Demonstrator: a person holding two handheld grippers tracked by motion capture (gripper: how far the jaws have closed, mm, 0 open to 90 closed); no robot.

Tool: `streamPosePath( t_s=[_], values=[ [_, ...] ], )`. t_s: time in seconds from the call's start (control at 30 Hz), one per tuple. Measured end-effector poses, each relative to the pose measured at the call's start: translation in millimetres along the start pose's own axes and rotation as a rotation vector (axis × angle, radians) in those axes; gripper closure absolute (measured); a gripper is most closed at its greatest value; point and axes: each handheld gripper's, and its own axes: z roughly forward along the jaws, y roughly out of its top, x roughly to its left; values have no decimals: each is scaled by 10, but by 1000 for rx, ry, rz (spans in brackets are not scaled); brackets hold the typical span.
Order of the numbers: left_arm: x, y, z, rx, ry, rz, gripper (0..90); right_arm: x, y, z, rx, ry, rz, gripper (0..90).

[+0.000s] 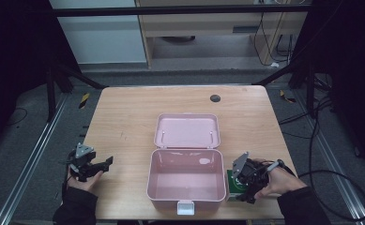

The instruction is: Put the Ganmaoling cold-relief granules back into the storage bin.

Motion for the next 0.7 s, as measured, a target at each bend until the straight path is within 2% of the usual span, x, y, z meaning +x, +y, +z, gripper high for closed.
streamPosePath(
  t_s=[0.4, 0.67, 0.7],
  values=[
    [0, 0, 0, -1, 0, -1, 237, -11, -25, -44, 4, -1, 9, 150],
    [-4, 1, -1, 2, 0, 3, 237, 14, -85, -184, -5, -10, 22, 152],
    [-4, 1, -1, 2, 0, 2, 237, 27, -100, -247, -9, -22, 31, 152]
  ],
)
